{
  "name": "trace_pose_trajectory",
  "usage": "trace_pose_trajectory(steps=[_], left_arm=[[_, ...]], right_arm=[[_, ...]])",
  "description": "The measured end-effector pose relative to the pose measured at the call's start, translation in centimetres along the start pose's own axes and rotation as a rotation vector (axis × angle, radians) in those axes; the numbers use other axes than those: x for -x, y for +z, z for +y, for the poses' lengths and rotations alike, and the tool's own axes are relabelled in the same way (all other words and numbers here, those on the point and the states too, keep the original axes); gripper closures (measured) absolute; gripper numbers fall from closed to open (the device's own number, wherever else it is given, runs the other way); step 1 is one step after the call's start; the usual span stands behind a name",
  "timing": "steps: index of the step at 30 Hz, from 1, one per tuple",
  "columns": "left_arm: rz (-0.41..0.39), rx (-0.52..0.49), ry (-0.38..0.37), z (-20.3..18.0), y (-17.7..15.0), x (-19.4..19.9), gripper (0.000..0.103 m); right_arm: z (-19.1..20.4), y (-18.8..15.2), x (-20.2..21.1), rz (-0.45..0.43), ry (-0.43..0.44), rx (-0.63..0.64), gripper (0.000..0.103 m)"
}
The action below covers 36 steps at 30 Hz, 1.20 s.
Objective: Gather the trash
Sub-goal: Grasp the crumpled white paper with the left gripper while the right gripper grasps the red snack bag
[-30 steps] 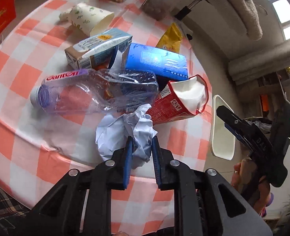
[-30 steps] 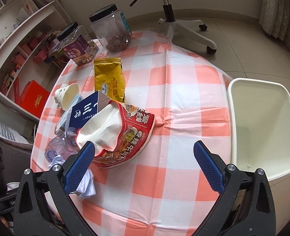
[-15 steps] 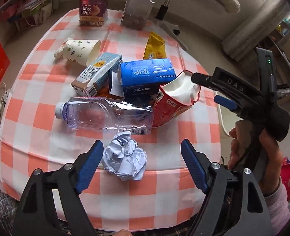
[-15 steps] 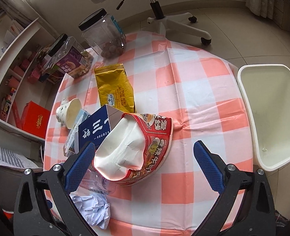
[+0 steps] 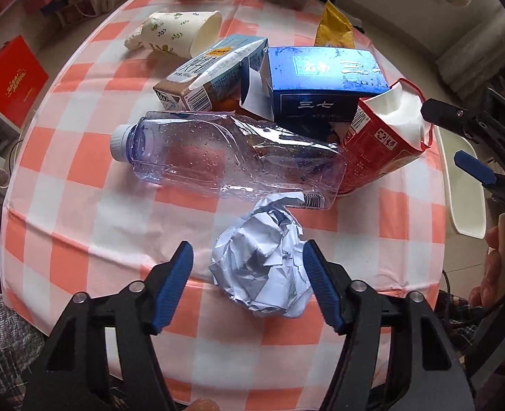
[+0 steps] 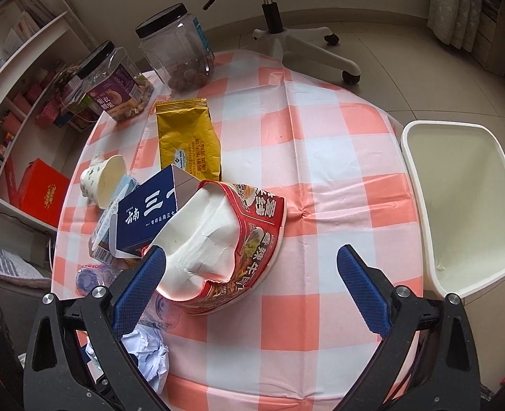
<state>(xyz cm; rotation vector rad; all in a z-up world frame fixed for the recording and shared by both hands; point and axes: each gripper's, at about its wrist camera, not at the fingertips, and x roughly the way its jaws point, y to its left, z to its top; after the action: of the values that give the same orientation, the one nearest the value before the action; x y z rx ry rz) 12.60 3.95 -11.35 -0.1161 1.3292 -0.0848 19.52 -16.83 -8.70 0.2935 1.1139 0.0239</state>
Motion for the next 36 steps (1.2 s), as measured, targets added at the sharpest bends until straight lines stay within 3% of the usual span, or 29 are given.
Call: trace_pose_trajectory(steps=[2, 6, 13, 18, 23, 26, 28, 31, 36], left_arm=[[0.011, -0.003, -0.034, 0.0, -0.3, -0.1, 0.070], [-0.056, -0.020, -0.065, 0.0, -0.7, 1.4, 0.088], [-0.268, -0.076, -0.135, -0.4, -0.4, 7.2, 0.089], [-0.384, -0.046, -0.122, 0.5, 1.0, 10.2, 0.089], [-0.407, 0.002, -0.119, 2.0, 1.8, 10.8, 0.089], [-0.410, 0.015, -0.123, 2.5, 1.6, 10.9, 0.089], [-0.405, 0.021, -0.123, 2.7, 1.9, 10.8, 0.089], [-0.395, 0.028, -0.128, 2.9, 1.9, 10.8, 0.089], [-0.400, 0.030, -0.141, 2.8, 2.0, 10.9, 0.089]], right_arm=[[0.3, -0.3, -0.3, 0.012, -0.010, 0.018, 0.007], [1.0, -0.8, -0.7, 0.030, -0.010, 0.038, 0.007], [2.3, -1.2, -1.2, 0.040, -0.023, 0.057, 0.007], [3.4, -1.2, -1.7, 0.020, -0.035, 0.062, 0.007], [3.9, -1.2, -1.6, 0.020, -0.038, 0.027, 0.007], [3.7, -1.1, -0.3, -0.056, -0.071, 0.008, 0.007], [3.1, -1.0, -0.7, -0.032, -0.081, -0.015, 0.007], [2.5, -1.9, -1.8, 0.029, -0.030, -0.119, 0.007], [4.6, -2.5, -1.4, -0.021, -0.079, -0.154, 0.007]])
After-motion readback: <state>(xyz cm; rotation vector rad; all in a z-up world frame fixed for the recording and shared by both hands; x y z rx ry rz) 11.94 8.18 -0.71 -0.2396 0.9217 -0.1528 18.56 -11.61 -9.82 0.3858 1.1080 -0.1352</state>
